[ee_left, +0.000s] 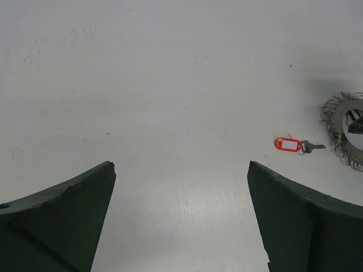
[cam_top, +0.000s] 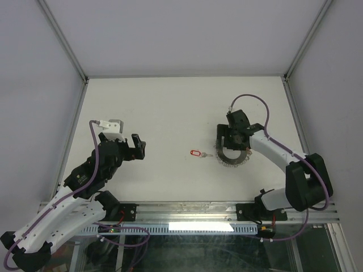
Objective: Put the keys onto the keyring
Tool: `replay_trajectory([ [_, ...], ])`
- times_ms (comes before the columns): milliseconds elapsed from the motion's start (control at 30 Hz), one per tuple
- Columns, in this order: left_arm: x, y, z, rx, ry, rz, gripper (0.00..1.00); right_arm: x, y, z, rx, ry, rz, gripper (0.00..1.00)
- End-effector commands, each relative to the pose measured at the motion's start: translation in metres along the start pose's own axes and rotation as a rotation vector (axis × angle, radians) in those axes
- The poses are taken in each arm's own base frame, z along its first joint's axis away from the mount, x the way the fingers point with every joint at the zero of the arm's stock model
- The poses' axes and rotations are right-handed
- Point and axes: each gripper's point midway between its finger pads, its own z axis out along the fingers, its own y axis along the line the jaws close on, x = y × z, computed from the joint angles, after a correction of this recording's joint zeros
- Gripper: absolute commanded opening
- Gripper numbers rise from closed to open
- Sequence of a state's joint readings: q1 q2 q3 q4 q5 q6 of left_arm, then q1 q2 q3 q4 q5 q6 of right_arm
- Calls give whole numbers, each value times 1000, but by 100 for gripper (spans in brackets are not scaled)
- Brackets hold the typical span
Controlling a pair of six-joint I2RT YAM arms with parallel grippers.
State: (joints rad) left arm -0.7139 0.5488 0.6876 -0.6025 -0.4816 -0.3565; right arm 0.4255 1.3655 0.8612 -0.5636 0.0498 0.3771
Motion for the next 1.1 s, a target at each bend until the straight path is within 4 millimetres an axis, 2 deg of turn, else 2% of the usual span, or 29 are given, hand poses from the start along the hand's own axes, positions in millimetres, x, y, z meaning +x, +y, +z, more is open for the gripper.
replay_trajectory([
  [0, -13, -9, -2, 38, -35, -24, 99, -25, 23, 5, -69, -41, -1, 81],
  [267, -12, -10, -1, 42, -29, -21, 99, -14, 29, 29, -50, 28, -47, 77],
  [533, -11, -11, -1, 44, -26, -21, 99, -1, 26, 43, 15, 58, -97, 67],
  [733, -12, -12, -1, 50, -25, -22, 99, 7, 22, 43, 61, 62, -148, 56],
  [900, -11, -13, 0, 53, -22, -20, 99, 26, 22, 43, 61, 89, -195, 44],
  [1067, -10, -15, 0, 61, -16, -17, 99, 48, 25, 30, 28, 100, -224, 38],
])
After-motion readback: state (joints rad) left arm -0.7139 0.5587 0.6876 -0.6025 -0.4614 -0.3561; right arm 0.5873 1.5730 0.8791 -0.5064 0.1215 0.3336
